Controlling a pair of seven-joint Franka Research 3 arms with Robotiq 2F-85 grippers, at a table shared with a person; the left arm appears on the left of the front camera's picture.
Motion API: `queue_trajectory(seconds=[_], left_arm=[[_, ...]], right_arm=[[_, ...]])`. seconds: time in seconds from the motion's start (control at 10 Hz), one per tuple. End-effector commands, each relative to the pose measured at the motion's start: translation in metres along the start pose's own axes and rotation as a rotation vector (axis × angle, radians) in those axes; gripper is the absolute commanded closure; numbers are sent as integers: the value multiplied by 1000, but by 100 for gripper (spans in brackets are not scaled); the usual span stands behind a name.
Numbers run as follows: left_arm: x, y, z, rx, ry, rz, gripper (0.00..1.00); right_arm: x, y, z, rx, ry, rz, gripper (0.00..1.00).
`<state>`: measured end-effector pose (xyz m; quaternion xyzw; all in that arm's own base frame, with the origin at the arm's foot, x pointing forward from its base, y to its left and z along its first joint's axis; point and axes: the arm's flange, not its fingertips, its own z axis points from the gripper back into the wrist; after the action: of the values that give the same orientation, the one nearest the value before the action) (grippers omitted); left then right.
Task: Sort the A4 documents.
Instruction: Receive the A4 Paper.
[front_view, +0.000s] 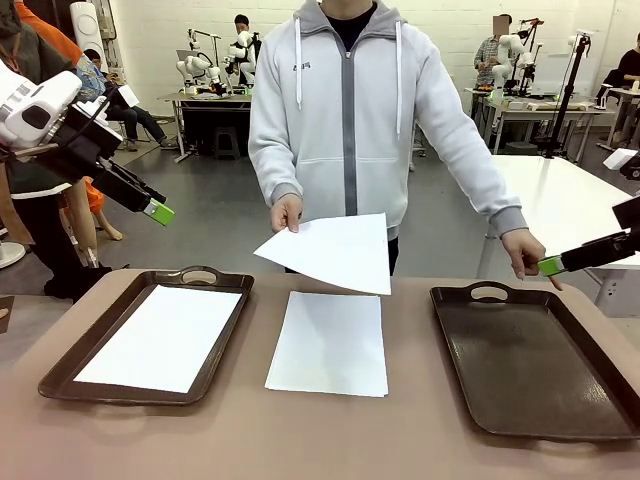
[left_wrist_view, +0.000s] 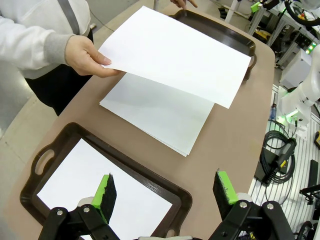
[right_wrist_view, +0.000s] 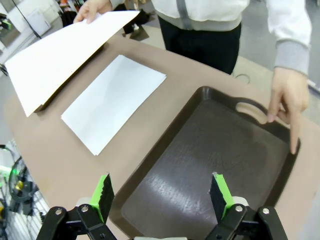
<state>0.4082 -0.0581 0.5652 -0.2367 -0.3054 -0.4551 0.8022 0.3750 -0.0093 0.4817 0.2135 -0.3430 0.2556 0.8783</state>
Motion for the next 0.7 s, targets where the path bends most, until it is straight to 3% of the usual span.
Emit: queue_trajectory(seconds=[0.0, 0.6], left_arm=[[-2, 0, 1, -1, -2, -18, 0], [-2, 0, 1, -1, -2, -18, 0]], right_arm=[[18, -3, -30, 129, 24, -136, 0], [38, 29, -119, 418, 142, -557, 0]])
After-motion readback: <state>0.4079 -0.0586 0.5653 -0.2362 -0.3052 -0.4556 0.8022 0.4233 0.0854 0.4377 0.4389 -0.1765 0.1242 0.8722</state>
